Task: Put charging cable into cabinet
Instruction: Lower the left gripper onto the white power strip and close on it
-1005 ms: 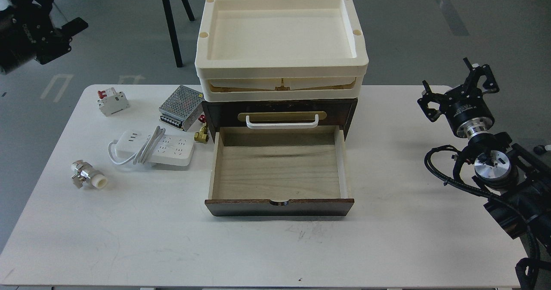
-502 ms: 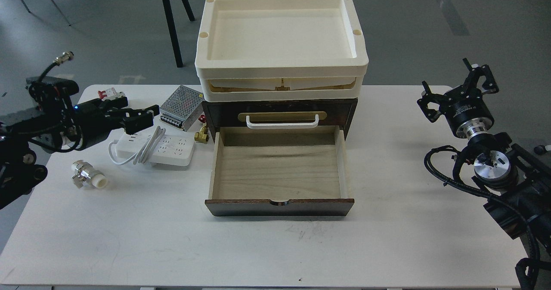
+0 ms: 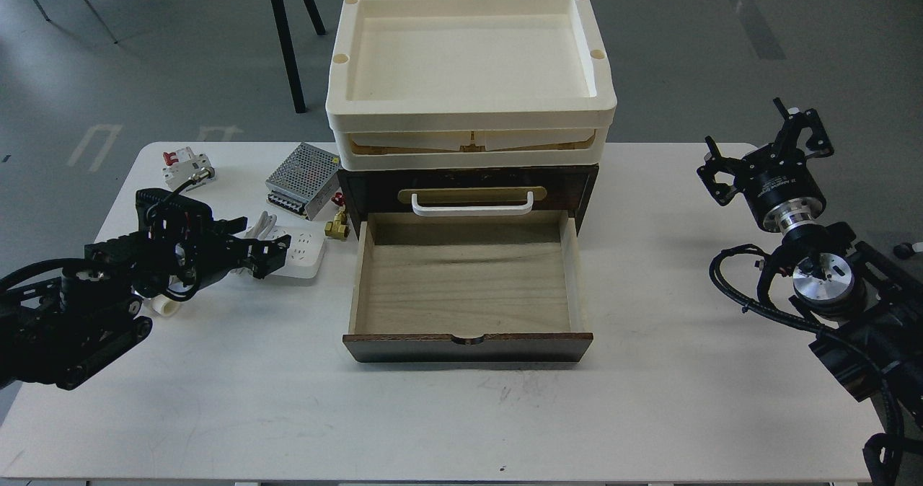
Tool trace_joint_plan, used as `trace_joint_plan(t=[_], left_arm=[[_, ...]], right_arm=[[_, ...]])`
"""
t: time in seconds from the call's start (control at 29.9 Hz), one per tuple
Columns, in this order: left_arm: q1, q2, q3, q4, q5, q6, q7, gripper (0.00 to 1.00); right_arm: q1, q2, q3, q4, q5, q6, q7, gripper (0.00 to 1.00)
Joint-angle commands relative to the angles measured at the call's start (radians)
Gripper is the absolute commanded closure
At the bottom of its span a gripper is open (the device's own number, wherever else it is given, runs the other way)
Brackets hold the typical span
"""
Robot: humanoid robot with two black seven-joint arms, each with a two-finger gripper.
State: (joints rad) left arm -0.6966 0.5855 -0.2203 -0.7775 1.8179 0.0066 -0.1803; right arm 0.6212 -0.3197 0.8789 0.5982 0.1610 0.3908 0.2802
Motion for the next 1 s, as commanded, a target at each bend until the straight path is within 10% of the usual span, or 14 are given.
trace_joint_plan(t=[0.0,0.3,0.74,0.97], left_arm=[[-0.003,-0.041,0.004,0.075,-0.006,0.012,-0.01,0.2],[-0.008,-0.044,0.006,0.087,-0.011,0.013,-0.011,0.84],[-0.046,-0.026,-0.005,0.058,-0.011,-0.04,-0.011,0.96],[-0.135,0.189,-0.014,-0.167,-0.127,-0.086,-0.013,0.97]], right_arm=[[0.0,-0.001,0.0,-0.001,0.0,0.0,-0.001,0.0],[0.002,-0.001,0.0,-0.005,0.0,0.0,0.001,0.0],[0.002,-0.001,0.002,-0.009,0.0,0.0,-0.001,0.0],[0.003,-0.001,0.002,-0.011,0.0,0.0,0.001,0.0]])
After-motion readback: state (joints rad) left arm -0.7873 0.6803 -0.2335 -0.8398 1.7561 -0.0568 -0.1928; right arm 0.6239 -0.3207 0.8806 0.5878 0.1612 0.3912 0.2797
